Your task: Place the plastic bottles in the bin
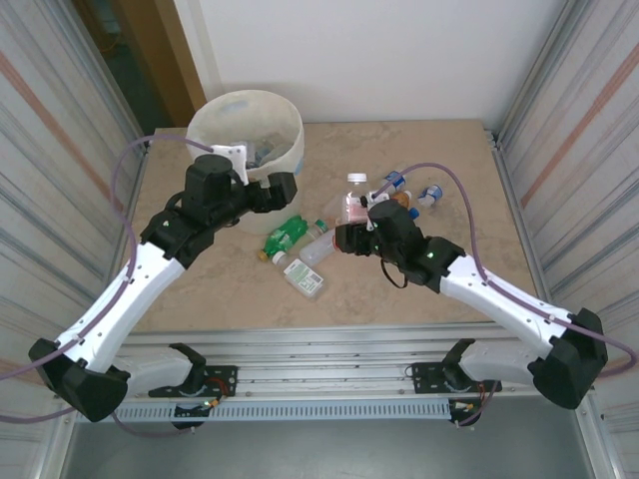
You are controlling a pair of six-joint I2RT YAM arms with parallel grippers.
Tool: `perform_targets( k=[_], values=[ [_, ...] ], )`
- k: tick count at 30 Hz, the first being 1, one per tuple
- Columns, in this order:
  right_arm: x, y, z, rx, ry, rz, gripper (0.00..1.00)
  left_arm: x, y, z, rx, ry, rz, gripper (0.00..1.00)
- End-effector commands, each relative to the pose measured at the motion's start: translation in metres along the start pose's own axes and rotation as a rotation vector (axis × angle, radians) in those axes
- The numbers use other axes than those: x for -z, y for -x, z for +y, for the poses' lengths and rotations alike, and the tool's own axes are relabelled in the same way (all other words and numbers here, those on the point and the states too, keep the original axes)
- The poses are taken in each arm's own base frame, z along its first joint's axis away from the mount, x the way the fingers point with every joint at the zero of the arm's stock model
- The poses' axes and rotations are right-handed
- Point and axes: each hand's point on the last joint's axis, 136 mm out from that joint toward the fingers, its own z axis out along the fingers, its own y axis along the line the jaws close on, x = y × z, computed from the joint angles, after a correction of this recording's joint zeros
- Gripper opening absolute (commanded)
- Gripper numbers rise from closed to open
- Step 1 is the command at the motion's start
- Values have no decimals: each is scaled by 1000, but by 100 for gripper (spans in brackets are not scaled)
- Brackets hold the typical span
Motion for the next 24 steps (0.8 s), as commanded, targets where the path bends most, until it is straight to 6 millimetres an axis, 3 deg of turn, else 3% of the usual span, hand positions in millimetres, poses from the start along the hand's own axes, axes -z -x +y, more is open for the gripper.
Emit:
perform_targets(
  k=[1,11,19,24],
  values=[
    [16,30,26,80,110,-129,40,2,-7,-23,-20,-117,37,99],
    [31,55,69,157,278,-205,40,-10,-24,-72,-101,-305,126,99],
    [36,62,90,178,356,-225,40,-20,-31,-90,-68,-395,152,98],
    [36,66,98,190,380,-228,40,-23,-30,-95,-44,-432,147,91]
  ],
)
